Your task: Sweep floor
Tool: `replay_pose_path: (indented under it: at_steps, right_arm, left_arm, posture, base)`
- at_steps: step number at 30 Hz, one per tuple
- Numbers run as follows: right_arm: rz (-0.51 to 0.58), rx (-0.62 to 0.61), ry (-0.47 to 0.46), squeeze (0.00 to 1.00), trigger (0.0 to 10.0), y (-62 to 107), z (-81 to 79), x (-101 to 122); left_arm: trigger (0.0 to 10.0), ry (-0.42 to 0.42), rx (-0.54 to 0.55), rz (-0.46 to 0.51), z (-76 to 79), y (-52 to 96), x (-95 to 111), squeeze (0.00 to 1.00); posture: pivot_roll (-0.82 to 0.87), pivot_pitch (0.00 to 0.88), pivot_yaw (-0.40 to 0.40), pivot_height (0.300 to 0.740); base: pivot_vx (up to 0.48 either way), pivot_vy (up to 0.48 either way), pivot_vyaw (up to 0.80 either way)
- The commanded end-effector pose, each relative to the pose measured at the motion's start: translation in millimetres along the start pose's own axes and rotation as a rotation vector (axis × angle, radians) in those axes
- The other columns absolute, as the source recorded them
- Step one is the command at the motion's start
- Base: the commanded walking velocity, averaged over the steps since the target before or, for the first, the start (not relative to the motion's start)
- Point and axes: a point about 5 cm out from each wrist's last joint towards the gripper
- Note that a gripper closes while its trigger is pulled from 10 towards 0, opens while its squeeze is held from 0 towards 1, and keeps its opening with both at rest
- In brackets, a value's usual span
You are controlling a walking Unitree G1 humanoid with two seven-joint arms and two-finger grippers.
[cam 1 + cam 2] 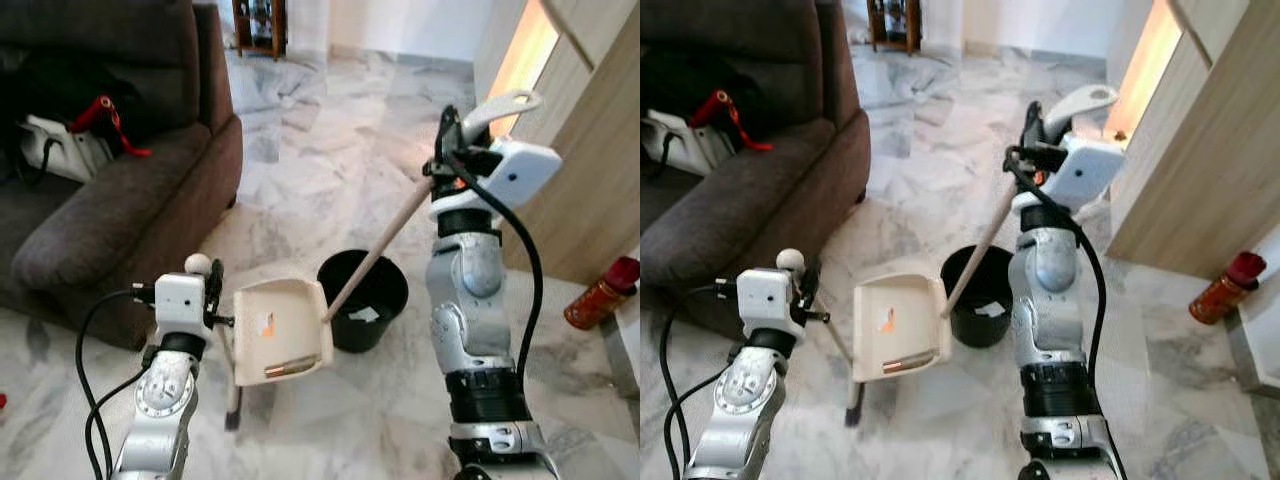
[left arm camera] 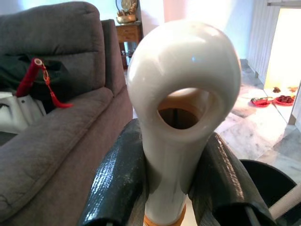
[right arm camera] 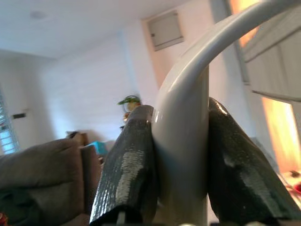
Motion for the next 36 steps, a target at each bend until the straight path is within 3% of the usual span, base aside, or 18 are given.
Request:
replay_pose_path:
  at_steps: [1,17,29,36]
  right_arm:
    - [0.048,-0.007,-0.043,0.0,10.0,-4.5,-2.5,11]
    - [0.038,0.005,-0.039,0.0,10.0,-3.3,-5.8,8]
    - [0.08,0.024,-0.051,0.0,10.0,-3.7,-9.4,15]
    - [0.111,0.021,-0.055,0.0,10.0,-3.9,-9.1,20]
  left_arm:
    - [10.0,0.004,-0.022,0.045,5.1,-2.5,9,0.0]
    - [10.0,-0.001,-0.03,0.041,6.3,-2.3,9,0.0]
    - [10.0,-0.012,-0.033,0.041,7.3,-2.4,9,0.0]
    - [10.0,-0.012,-0.037,0.037,8.1,-2.1,8,0.0]
  posture:
    - [0.15,0.047,0.008,0.74]
    - [0.15,0.047,0.008,0.74]
    - [0.16,0.049,0.006,0.74]
    - [0.15,0.047,0.007,0.74]
  base:
    - [0.0,0.0,-0.8]
    - [0.0,0.0,-0.8]
    - [0.0,0.0,0.0]
    - [0.349,0.0,0.0]
Point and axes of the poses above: a point about 5 cm out from each wrist's last joint towards the gripper, its own y axis pointing back from the gripper into the wrist, its own x axis along the axis of the wrist's last joint, z = x × y, and after that the axes turned 11 degrees about y, right-handed
